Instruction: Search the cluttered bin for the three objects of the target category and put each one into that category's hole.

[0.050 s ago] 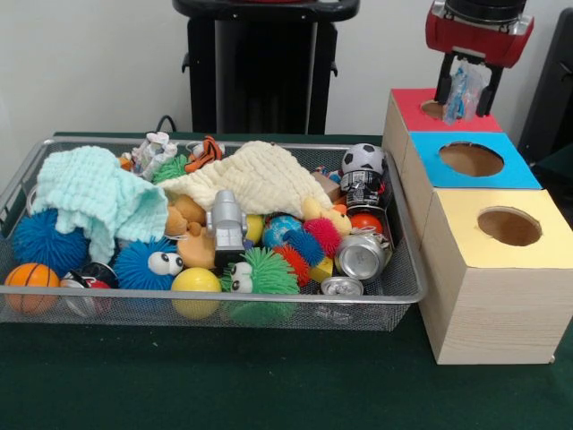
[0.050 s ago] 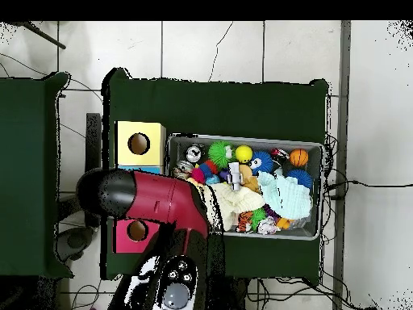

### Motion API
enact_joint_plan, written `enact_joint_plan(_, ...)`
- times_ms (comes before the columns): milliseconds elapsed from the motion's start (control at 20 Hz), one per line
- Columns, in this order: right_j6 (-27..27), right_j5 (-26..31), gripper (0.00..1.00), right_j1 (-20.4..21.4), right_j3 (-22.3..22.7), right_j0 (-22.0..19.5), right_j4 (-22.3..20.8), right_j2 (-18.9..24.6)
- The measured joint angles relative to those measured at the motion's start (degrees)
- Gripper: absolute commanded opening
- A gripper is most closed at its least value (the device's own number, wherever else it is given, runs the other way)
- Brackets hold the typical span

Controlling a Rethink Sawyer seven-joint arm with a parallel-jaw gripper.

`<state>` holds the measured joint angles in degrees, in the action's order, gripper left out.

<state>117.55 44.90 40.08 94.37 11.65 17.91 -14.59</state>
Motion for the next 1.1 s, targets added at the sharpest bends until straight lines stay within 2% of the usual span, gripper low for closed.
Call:
enact_joint_plan(600,0.00,0.00,0.00,0.50,0.02,0.42,0.00,-0.19)
enact_joint_plan(650,0.00,0.00,1.00,0.51,0.03,0.50,0.00,-0.21)
enact_joint_plan(1100,0.00,-0.01,1.00,0.68,0.21,0.34,0.00,-0.22)
